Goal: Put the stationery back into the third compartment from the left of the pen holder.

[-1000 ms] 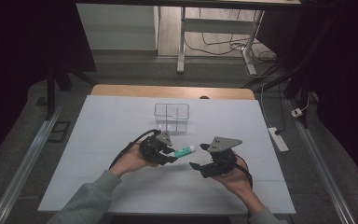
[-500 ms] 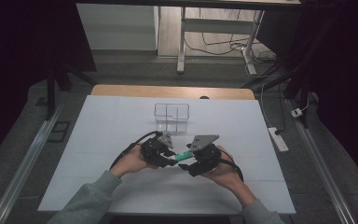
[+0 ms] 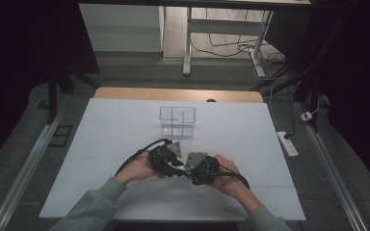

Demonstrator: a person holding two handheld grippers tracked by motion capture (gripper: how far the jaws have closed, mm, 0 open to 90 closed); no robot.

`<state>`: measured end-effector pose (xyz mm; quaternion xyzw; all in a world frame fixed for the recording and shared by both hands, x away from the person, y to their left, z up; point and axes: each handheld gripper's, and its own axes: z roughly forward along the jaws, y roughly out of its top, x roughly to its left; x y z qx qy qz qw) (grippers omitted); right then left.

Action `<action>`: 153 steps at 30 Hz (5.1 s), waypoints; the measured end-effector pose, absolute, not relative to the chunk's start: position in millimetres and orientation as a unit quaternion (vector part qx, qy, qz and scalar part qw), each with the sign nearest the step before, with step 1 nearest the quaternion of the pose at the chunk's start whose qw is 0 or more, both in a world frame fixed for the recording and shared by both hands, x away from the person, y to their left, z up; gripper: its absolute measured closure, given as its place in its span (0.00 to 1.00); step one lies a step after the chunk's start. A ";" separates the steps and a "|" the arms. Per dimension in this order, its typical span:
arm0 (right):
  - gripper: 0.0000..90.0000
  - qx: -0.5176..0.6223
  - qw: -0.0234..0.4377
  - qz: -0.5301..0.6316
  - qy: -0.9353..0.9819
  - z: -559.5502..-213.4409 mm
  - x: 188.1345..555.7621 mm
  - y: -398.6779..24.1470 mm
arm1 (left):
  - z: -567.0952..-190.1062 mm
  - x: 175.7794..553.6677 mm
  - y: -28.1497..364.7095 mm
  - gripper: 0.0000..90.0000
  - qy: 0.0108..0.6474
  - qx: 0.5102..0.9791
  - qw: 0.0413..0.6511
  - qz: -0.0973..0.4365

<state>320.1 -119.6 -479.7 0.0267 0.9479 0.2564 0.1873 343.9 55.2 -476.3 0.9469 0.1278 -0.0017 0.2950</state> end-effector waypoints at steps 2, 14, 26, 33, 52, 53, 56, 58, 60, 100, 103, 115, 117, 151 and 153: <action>0.64 0.016 0.186 0.252 0.950 -481.1 319.6 -119.8 | -475.9 343.5 55.7 0.71 0.123 0.947 0.298 -0.006; 0.72 -0.022 0.184 0.249 0.951 -483.8 315.9 -120.4 | -470.0 340.6 68.4 0.55 0.144 0.931 0.335 0.007; 0.72 0.059 0.165 0.320 0.931 -478.5 329.2 -138.5 | -468.2 334.3 100.3 0.36 0.225 0.893 0.383 0.066; 0.72 0.108 0.138 0.373 0.911 -478.2 338.4 -150.9 | -469.3 318.3 123.7 0.33 0.266 0.880 0.385 0.085; 0.72 0.175 0.143 0.415 0.881 -472.6 348.1 -168.0 | -500.0 282.3 190.7 0.28 0.353 0.857 0.348 0.141; 0.72 0.177 0.143 0.418 0.879 -472.4 348.5 -168.5 | -500.9 281.0 192.4 0.28 0.357 0.856 0.347 0.142; 0.72 0.183 0.145 0.425 0.874 -471.0 349.2 -169.9 | -501.9 277.8 198.0 0.27 0.365 0.853 0.347 0.141; 0.72 0.187 0.148 0.428 0.872 -469.4 349.5 -170.6 | -502.7 275.9 202.9 0.27 0.369 0.850 0.348 0.142; 0.72 0.190 0.149 0.434 0.868 -468.4 350.1 -170.8 | -504.3 274.7 208.6 0.26 0.375 0.846 0.350 0.144; 0.72 0.256 0.181 0.527 0.790 -426.2 407.0 -140.9 | -515.3 276.4 236.3 0.23 0.411 0.824 0.364 0.141; 0.72 0.260 0.184 0.525 0.789 -426.6 412.9 -139.5 | -515.5 276.8 236.7 0.23 0.411 0.824 0.363 0.141; 0.72 0.285 0.178 0.528 0.780 -428.9 442.5 -127.6 | -518.2 277.3 233.0 0.22 0.405 0.833 0.352 0.136; 0.72 0.292 0.180 0.527 0.778 -430.0 448.5 -126.6 | -518.5 277.5 233.0 0.22 0.404 0.834 0.352 0.135; 0.48 0.323 0.151 0.520 0.776 -447.4 466.6 -143.7 | -520.8 282.7 237.9 0.22 0.412 0.829 0.355 0.127; 0.48 0.316 0.154 0.512 0.784 -445.9 460.8 -147.9 | -521.1 282.9 238.0 0.22 0.414 0.829 0.355 0.127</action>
